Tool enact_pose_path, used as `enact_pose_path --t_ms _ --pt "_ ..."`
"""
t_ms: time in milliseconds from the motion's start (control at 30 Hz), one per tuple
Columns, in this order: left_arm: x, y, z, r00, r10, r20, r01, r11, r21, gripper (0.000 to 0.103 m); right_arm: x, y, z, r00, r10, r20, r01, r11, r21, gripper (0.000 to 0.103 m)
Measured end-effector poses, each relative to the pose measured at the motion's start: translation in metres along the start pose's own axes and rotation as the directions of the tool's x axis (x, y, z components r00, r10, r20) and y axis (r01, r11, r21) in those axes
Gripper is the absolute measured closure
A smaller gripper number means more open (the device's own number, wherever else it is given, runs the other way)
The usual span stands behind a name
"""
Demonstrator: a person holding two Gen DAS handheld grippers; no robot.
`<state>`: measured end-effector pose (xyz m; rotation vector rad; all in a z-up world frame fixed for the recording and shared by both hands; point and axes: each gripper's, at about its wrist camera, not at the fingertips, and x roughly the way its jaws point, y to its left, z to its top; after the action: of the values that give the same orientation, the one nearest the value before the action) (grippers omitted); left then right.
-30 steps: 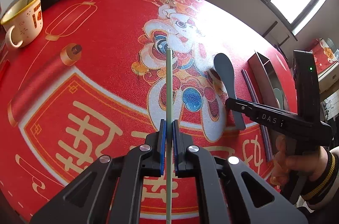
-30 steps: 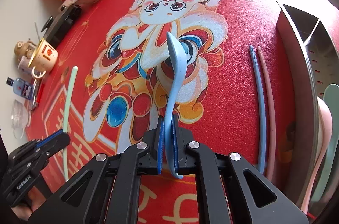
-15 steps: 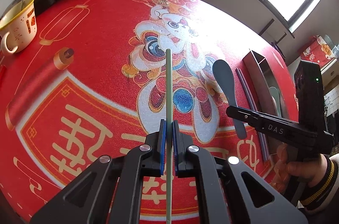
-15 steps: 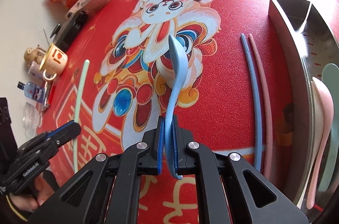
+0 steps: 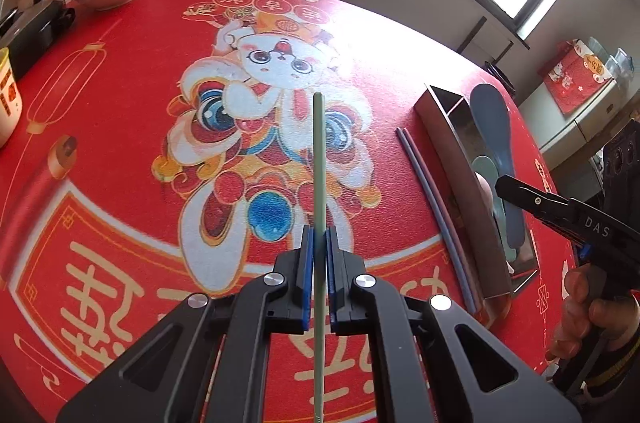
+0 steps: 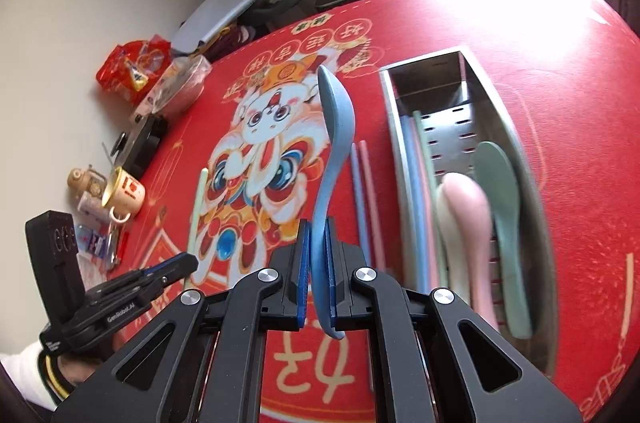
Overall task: Organize utensils
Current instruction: 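Lift the blue spoon with the right tool while the left tool carries the green chopstick toward the tray, then lower the green chopstick into the steel tray and open the left tool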
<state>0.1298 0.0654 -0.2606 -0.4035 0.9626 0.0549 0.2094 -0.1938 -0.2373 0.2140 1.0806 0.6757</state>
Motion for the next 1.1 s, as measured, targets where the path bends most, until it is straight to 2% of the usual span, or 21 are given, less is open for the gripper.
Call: enact_pose_path --t_ms 167,300,567,833,967,1100 --pt "0.009 -0.023 0.005 0.999 -0.032 -0.003 0.032 0.999 0.043 0.097 -0.021 -0.035 -0.006 0.992 -0.127 0.026 0.127 0.992 0.011 0.096" --pt "0.016 -0.037 0.009 0.999 -0.047 -0.012 0.048 0.997 0.06 0.097 -0.029 -0.057 -0.013 0.987 -0.158 0.024 0.158 0.987 0.029 0.096" --pt "0.029 -0.07 0.024 0.995 -0.09 -0.042 0.092 0.994 0.053 0.097 -0.039 -0.073 -0.014 0.991 -0.134 0.024 0.133 0.99 0.042 0.096" --pt "0.048 -0.128 0.043 0.975 -0.211 -0.064 0.21 0.977 -0.027 0.097 -0.048 -0.089 -0.01 0.995 -0.099 0.004 0.099 0.995 0.017 0.096" --pt "0.064 -0.151 0.049 0.969 -0.241 -0.06 0.236 0.969 -0.08 0.097 -0.054 -0.098 -0.005 0.996 -0.087 -0.007 0.087 0.996 -0.012 0.096" --pt "0.08 -0.161 0.053 0.972 -0.234 -0.036 0.227 0.964 -0.139 0.097 -0.058 -0.11 -0.001 0.996 -0.082 -0.02 0.081 0.996 -0.033 0.096"
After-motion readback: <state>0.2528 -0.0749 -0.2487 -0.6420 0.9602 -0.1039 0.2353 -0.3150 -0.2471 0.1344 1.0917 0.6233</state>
